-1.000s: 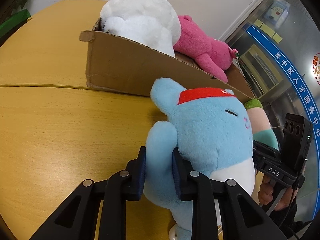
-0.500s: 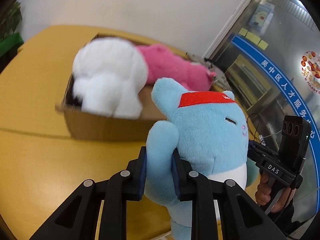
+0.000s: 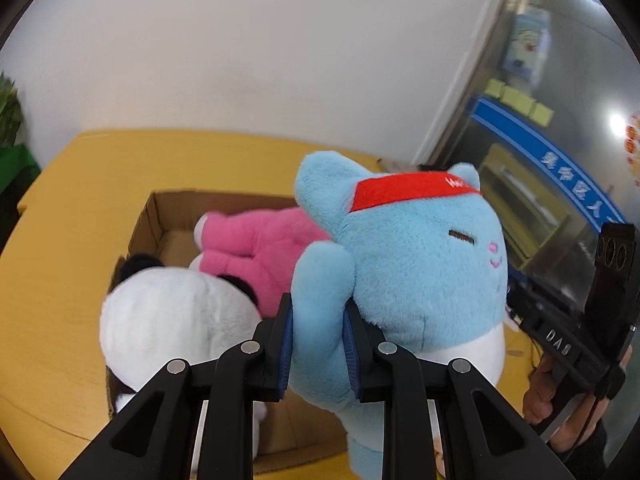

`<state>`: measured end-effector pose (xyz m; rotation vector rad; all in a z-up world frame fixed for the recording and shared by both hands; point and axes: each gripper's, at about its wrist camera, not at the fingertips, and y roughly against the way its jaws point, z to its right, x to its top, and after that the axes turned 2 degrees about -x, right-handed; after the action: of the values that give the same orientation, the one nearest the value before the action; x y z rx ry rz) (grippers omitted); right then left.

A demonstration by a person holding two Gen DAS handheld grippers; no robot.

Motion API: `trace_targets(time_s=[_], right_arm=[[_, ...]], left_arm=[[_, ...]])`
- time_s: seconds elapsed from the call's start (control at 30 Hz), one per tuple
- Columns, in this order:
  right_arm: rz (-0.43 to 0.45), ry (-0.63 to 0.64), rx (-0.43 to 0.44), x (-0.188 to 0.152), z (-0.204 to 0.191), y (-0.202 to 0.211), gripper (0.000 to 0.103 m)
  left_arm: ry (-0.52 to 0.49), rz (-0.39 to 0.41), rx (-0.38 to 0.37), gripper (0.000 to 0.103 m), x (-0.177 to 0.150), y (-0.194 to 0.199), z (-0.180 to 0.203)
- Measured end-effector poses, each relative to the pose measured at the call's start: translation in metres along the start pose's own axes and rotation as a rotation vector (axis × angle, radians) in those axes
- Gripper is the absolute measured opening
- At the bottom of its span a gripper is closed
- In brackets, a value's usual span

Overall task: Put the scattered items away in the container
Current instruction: 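Lift the blue bear with both grippers into the box and open both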

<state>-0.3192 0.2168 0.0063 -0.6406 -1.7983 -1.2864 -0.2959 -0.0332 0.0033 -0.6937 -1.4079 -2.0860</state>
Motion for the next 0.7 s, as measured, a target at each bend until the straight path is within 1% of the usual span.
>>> trace_targets(time_s=[0.03,0.13,0.17,0.2,0.23,0.3,0.37,0.4,0.43,0.47,0.53,0.6,0.7], right_arm=[[-0.036,-0.014,-0.002,-0.007,0.005,-0.017,0.018],[-0.209,-0.054,-0.027,-0.047,0.015,-0.075,0.018],[-0.270,-0.055,-0.047,-0.062,0.015,-0.091,0.018],[-0.311,-0.057,-0.059,-0.071,0.015,-0.101,0.018],[-0.333,-0.062,-0.072,-0.076,0.015,-0.106,0.018],[-0.335,-0.057,-0.083,-0.078,0.014,-0.101,0.020],[-0.344,-0.051,-0.096,-0.075,0.015,-0.098,0.024],[-0.349,-0.061,-0.101,-0.074,0.017,-0.094,0.024],[-0.345,-0.068,-0.102,-0.073,0.018,-0.089,0.027],[-0.328,-0.068,-0.100,-0.071,0.017,-0.081,0.037],[-0.292,-0.054,-0.086,-0.066,0.012,-0.066,0.050],[-0.262,-0.027,-0.067,-0.066,-0.004,-0.044,0.050],[-0.253,0.039,-0.023,-0.073,-0.032,-0.036,0.050]], left_arm=[[0.007,-0.026,0.020,0.023,-0.004,-0.015,-0.006],[0.041,-0.132,0.063,0.023,-0.025,-0.064,-0.024],[0.035,-0.139,0.060,0.023,-0.030,-0.073,-0.026],[0.012,-0.129,0.063,0.023,-0.033,-0.075,-0.024],[-0.013,-0.122,0.083,0.023,-0.035,-0.074,-0.019],[-0.039,-0.133,0.114,0.024,-0.035,-0.075,-0.014],[-0.036,-0.141,0.116,0.025,-0.035,-0.075,-0.014],[-0.029,-0.140,0.112,0.025,-0.035,-0.074,-0.014],[-0.025,-0.139,0.109,0.025,-0.035,-0.073,-0.014],[-0.025,-0.137,0.108,0.025,-0.035,-0.072,-0.014],[-0.039,-0.134,0.114,0.025,-0.037,-0.073,-0.014],[-0.057,-0.149,0.132,0.025,-0.039,-0.077,-0.013],[-0.056,-0.169,0.145,0.025,-0.038,-0.080,-0.012]])
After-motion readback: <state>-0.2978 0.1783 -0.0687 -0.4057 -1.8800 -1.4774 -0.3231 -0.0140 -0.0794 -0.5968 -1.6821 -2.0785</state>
